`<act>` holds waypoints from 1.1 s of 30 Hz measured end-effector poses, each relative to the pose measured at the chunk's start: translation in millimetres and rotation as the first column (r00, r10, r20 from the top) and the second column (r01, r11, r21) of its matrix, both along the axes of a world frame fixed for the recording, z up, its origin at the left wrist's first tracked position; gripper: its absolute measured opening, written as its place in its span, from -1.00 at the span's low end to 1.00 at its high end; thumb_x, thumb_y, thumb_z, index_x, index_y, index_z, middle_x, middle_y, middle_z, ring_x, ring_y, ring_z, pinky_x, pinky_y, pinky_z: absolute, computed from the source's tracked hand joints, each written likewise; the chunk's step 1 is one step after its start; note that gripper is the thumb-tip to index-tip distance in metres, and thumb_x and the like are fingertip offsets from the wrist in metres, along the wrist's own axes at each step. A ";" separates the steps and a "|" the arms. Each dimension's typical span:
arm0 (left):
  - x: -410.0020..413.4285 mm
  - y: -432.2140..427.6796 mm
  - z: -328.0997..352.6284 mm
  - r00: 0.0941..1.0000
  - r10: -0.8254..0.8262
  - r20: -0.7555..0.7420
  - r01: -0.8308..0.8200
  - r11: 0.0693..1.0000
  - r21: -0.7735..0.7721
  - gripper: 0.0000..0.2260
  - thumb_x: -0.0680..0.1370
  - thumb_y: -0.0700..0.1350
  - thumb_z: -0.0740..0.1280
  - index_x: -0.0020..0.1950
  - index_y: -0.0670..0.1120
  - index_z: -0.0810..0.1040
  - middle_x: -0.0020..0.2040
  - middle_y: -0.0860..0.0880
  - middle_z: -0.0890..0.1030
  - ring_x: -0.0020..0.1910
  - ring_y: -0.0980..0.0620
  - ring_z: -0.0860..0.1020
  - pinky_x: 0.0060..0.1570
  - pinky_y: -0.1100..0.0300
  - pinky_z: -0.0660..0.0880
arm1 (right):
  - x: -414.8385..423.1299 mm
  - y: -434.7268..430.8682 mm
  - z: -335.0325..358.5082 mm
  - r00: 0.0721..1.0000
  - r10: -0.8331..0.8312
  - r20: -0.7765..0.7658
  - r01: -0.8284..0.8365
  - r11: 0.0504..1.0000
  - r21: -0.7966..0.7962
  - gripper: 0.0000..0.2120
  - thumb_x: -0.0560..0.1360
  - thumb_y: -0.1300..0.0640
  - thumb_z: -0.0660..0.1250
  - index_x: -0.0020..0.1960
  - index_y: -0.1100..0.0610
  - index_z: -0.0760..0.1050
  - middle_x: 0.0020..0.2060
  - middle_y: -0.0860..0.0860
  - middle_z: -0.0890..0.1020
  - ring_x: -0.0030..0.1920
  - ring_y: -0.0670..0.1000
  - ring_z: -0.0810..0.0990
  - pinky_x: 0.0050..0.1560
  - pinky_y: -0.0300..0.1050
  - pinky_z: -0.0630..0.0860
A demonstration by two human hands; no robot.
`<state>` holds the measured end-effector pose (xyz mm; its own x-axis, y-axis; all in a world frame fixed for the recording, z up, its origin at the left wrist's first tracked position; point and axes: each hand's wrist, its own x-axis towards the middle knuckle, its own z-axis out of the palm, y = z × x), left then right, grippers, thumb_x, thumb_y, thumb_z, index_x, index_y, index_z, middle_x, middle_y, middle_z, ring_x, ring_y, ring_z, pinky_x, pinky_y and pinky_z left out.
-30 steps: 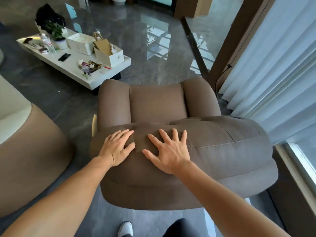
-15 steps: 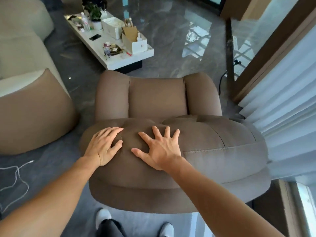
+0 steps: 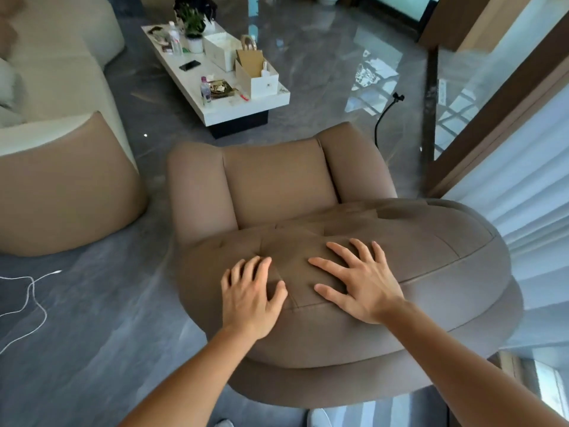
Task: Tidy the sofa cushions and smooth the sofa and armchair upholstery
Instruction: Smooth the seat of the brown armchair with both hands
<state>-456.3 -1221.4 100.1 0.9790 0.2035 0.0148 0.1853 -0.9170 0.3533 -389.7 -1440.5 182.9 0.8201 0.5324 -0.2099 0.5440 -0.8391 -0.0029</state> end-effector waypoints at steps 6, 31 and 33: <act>16.1 -66.8 2.1 0.993 0.113 -0.021 -0.114 0.993 -0.025 -0.49 0.53 0.25 0.01 0.40 0.08 0.36 0.38 0.02 0.47 0.38 -0.09 0.34 0.37 -0.15 0.25 | 44.7 -60.3 -0.3 0.996 0.091 -0.010 -0.091 0.996 0.014 -0.39 0.46 -0.53 -0.19 0.48 -0.43 0.06 0.55 -0.11 0.25 0.54 0.18 0.15 0.52 0.30 -0.02; 61.8 -190.9 0.0 0.941 0.338 -0.006 -0.337 0.936 -0.105 -0.47 0.51 0.27 -0.02 0.42 0.16 0.34 0.45 0.15 0.39 0.46 0.04 0.23 0.47 -0.05 0.07 | 120.4 -149.5 -7.3 0.988 0.142 0.062 -0.141 0.990 -0.014 -0.37 0.44 -0.48 -0.31 0.48 -0.44 -0.01 0.57 -0.11 0.21 0.57 0.12 0.07 0.50 0.32 -0.12; 57.6 -186.5 3.4 0.948 0.318 -0.034 -0.320 0.940 -0.121 -0.45 0.50 0.28 -0.04 0.44 0.16 0.30 0.48 0.15 0.35 0.48 0.06 0.19 0.49 -0.03 0.03 | 115.1 -147.8 -7.4 0.989 0.137 0.062 -0.137 0.990 -0.016 -0.37 0.44 -0.48 -0.30 0.49 -0.44 -0.01 0.57 -0.12 0.21 0.57 0.12 0.07 0.50 0.32 -0.11</act>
